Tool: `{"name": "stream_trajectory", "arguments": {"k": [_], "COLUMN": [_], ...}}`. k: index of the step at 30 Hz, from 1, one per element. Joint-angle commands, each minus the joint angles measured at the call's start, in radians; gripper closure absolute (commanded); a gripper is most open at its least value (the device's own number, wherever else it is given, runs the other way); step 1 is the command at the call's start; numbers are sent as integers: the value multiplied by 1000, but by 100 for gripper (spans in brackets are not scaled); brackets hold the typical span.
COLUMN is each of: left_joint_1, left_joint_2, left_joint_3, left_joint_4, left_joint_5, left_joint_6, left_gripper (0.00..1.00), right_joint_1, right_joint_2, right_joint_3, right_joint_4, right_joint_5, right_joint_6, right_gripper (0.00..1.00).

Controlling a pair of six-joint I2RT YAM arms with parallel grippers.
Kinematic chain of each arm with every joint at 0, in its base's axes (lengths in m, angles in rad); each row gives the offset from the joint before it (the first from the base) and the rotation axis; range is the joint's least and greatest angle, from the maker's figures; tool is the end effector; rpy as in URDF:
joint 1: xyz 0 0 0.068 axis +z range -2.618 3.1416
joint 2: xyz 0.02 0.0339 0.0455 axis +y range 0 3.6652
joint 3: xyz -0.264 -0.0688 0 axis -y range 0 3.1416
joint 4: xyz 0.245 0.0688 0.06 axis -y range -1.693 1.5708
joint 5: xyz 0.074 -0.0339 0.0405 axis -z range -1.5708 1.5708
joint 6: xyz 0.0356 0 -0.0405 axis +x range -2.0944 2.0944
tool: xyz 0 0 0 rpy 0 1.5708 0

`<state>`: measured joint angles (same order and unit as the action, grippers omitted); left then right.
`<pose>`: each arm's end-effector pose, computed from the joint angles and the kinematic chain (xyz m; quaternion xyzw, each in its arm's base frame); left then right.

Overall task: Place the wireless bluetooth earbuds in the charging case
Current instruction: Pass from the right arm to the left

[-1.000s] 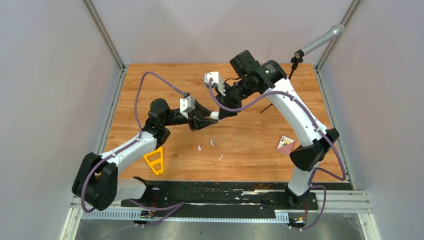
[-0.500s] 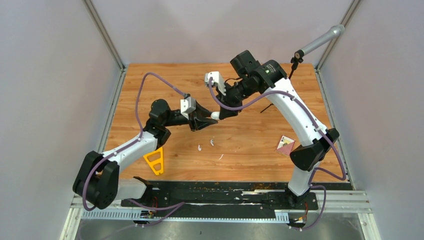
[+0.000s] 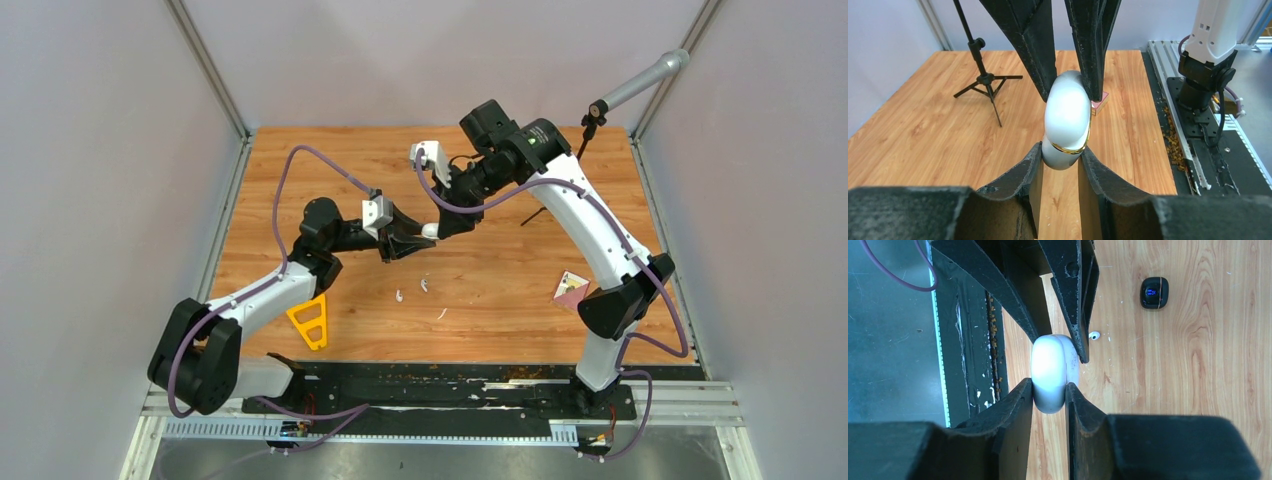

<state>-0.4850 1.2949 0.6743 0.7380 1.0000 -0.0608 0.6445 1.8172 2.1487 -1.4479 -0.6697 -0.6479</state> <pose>0.2292 -0.1547 0.2848 0.4730 0.4946 -0.4835 0.5458 0.2595 0.2227 0.4144 -0.6132 0.6901 0.3198 0.2133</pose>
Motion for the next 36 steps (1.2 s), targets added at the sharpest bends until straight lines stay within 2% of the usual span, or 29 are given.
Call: {"name": "stream_trajectory", "arguments": {"k": [1,3,6,9,17,27,33,36], "left_joint_1": [-12,-12,-12,-13,-17,-33,-33,-33], "left_joint_2": [7,10,16,15,22,33,37,41], "left_joint_3": [21,15,9,6,13,27,33,37], "left_joint_4": [68,84,106,120,121,107,104,106], "left_joint_5": [-6,-12,-25,-45,-39,-16,-18,-21], "left_joint_6": [-12,-34,-68,-89,-80,-23,-25,-53], "left_gripper": [97,100,100,79,64,59,66,57], "right_joint_1": [-12,-17,-23,-26,-35,-44,-47,-47], "right_joint_2": [8,11,16,20,28,32,32,32], "right_joint_3": [24,21,23,23,33,27,26,23], "right_joint_4": [34,42,40,41,44,51,54,61], "right_joint_5": [-25,-17,-28,-34,-45,-56,-54,-51], "right_joint_6": [42,62,72,82,89,106,108,111], "right_gripper": [88,87,88,89,89,89,89,89]}}
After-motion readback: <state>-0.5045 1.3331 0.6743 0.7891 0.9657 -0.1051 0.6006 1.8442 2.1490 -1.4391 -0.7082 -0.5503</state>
